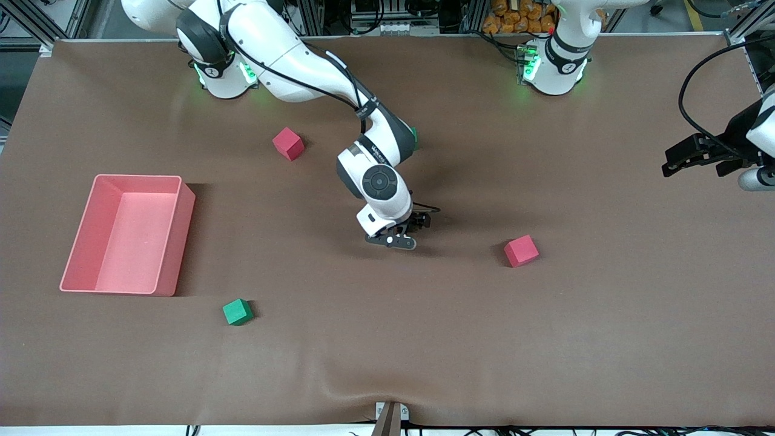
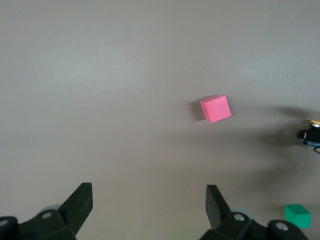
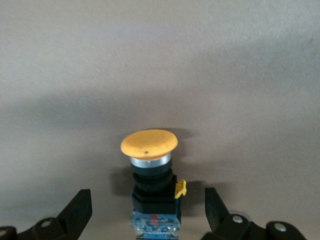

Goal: Place and upright button with both arms
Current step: 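Lower the button onto the table and open the right gripper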

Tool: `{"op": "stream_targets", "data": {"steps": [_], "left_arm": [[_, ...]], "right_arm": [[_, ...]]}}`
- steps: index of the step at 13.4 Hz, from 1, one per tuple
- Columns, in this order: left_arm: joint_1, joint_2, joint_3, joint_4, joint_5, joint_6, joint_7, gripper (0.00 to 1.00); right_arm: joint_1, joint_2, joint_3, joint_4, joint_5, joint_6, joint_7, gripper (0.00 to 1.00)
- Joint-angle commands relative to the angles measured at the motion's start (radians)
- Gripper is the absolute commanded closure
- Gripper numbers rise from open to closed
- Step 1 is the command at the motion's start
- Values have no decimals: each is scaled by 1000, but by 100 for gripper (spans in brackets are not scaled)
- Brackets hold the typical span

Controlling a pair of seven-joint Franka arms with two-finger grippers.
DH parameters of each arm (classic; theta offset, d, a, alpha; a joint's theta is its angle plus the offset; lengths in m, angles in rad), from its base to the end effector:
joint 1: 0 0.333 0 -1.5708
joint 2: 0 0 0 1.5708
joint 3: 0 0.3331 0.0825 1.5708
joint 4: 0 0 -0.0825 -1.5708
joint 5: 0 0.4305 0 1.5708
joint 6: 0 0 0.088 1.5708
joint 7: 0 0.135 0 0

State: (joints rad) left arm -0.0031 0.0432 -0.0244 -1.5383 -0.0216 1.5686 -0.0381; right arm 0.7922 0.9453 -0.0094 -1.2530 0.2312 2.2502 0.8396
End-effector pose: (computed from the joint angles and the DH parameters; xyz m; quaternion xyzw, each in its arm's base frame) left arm 0.6141 -0.0195 0.6040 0.9999 0.0054 -0.0068 0.0111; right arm 0.5656 0.5812 0.1459 -0.9911 0.0963 0.0459 0.0793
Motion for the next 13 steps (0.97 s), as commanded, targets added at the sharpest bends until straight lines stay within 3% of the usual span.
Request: {"op": "stream_targets", "data": {"steps": [1,5,11,13], "left_arm": [[-11,7,-2,17,-5,-9,17,0],[-38,23,-2,20,8,5,15,0],[-64,96,-29,18,-47,-2,-46,0],[-110,142,-45,21,-47,-1,-110,0]], "right_arm": [[-8,-45,-14,12,-3,-23,1,0],[-82,-147,-17,7,-3,-140,-25,0],[-315,-342,-18,-60,-6,-467,-336,0],[-392,-411,-20,-139,-25,-520,-437,0]]}}
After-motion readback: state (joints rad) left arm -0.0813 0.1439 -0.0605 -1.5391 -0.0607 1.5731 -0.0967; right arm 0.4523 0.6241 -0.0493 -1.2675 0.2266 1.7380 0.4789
